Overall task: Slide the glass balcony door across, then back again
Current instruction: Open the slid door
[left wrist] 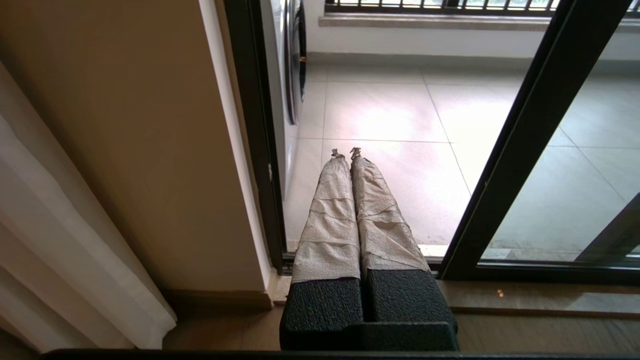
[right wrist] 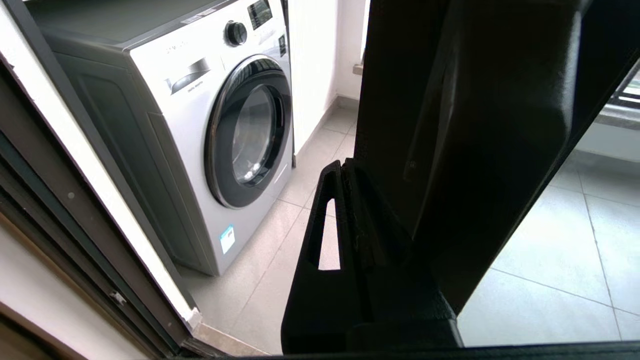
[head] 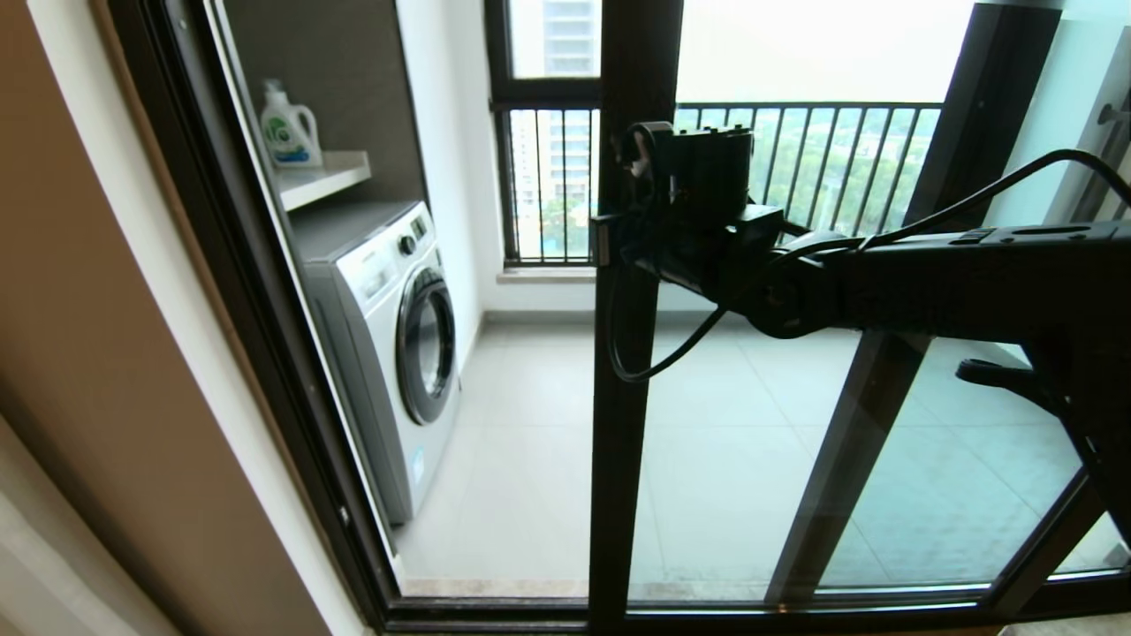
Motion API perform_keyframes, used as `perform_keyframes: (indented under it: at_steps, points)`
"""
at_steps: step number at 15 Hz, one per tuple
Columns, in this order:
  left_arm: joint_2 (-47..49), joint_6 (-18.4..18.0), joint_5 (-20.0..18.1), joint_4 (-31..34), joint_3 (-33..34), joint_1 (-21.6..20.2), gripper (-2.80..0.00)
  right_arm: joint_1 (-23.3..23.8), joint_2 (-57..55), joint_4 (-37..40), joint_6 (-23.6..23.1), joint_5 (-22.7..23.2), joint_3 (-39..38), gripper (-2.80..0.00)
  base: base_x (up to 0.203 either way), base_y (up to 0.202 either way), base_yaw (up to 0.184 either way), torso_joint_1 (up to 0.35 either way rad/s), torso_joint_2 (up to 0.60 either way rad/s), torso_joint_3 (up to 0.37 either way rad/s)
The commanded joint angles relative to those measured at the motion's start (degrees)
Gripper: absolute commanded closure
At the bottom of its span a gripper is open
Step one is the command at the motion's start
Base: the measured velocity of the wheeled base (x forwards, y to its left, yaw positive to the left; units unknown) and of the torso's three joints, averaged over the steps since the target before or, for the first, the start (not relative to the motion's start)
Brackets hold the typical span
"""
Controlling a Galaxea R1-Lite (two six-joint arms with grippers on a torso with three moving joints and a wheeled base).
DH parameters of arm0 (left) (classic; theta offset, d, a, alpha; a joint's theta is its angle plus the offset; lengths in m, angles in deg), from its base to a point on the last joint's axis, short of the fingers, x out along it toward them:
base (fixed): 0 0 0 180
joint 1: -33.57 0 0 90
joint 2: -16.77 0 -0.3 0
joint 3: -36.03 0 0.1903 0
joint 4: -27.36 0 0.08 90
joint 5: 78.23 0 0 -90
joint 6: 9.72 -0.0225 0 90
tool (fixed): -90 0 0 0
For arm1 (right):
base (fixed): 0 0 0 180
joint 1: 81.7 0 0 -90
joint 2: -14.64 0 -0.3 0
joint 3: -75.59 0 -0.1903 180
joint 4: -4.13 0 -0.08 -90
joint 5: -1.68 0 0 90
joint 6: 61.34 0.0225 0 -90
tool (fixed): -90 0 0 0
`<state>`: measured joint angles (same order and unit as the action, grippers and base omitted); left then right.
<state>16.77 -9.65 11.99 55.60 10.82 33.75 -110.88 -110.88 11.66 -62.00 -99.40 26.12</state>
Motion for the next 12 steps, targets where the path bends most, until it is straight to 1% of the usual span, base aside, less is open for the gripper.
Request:
perform_keyframes:
  at_steps: [1,5,8,12]
  points:
    - [0.1,0.0,0.0,0.0,0.0,0.0,0.0,-0.1,2.6,-1.0,0.0,0.1,-2.0,0.0,0.0,0.0,0.0,0.0,0.0,0.0]
    - [0.1,0.0,0.0,0.0,0.0,0.0,0.0,1.9,4.8,-1.6,0.0,0.2,-4.9,0.0,0.0,0.0,0.0,0.0,0.0,0.0]
    - [0.1,0.0,0.0,0.0,0.0,0.0,0.0,3.9,6.0,-1.6,0.0,0.3,-5.5,0.0,0.0,0.0,0.0,0.0,0.0,0.0]
    - [0.1,0.0,0.0,0.0,0.0,0.0,0.0,5.7,8.1,-1.7,0.0,0.6,-9.5,0.0,0.0,0.0,0.0,0.0,0.0,0.0]
